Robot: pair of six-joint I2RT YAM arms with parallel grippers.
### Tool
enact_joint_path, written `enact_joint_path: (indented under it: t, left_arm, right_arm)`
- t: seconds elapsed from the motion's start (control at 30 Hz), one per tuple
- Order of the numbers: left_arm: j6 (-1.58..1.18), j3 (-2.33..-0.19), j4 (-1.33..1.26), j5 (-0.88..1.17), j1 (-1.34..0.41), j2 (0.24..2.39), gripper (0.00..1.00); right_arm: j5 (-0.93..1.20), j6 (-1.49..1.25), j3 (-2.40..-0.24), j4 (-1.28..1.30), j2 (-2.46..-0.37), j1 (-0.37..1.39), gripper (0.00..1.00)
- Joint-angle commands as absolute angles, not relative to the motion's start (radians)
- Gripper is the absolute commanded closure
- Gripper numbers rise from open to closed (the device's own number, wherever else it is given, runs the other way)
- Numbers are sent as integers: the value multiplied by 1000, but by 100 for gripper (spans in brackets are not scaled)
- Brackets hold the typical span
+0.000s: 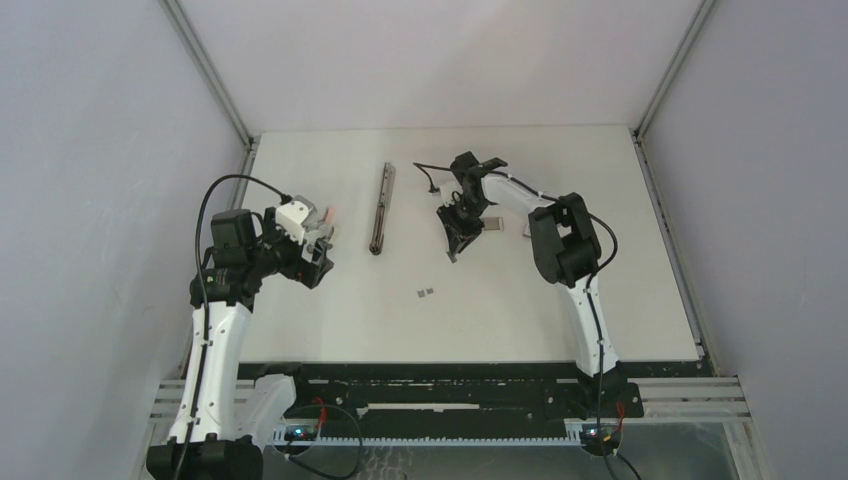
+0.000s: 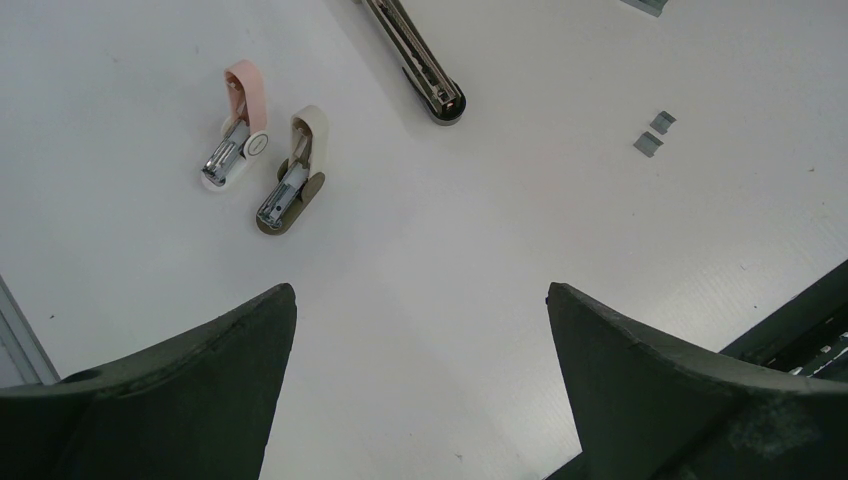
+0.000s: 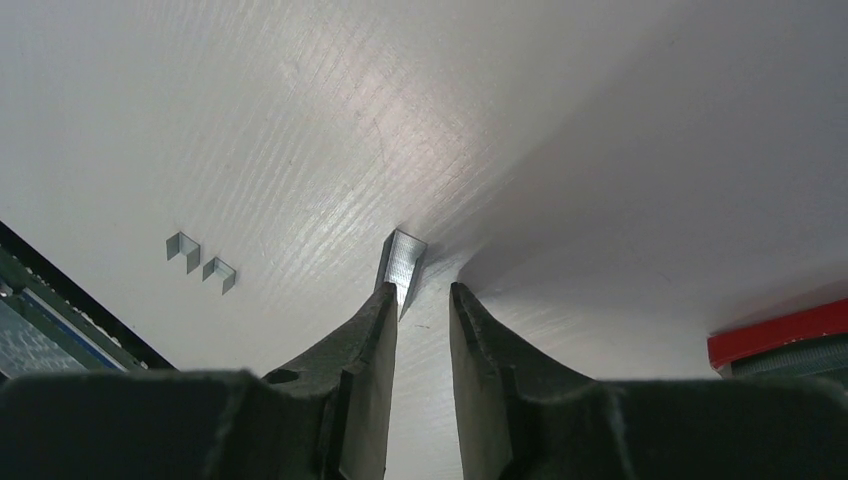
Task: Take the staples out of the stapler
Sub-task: Pick up the staple from the center of the board.
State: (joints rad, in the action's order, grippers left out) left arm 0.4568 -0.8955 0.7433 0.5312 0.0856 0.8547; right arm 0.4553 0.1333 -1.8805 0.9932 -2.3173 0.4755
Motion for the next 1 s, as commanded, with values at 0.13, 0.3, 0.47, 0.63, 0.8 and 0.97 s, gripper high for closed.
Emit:
enact_joint_path:
  t: [0.13,0.3,0.47,0.63,0.8,0.97]
  left_arm:
    - [474,-865,724,558,91,845,0]
    - [474,-865,724,558,91,845,0]
    - [474,-864,724,558,91,847,0]
    - [476,-864,724,558,91,846,0]
    - [476,-864,724,558,92,848,0]
    - [476,-865,724,558,91,847,0]
  right_arm:
    - [382,109,-1868,954,-2269,495,74]
    - [379,101,-1868,956,-2270,501,75]
    - [373,100,-1868,958,-2272,511,77]
    - [359,96,-1868,958,-2278,515,78]
    - [359,93,-1868,959,-2281,518,78]
    - [345,90,-1868,960,-2284,522,79]
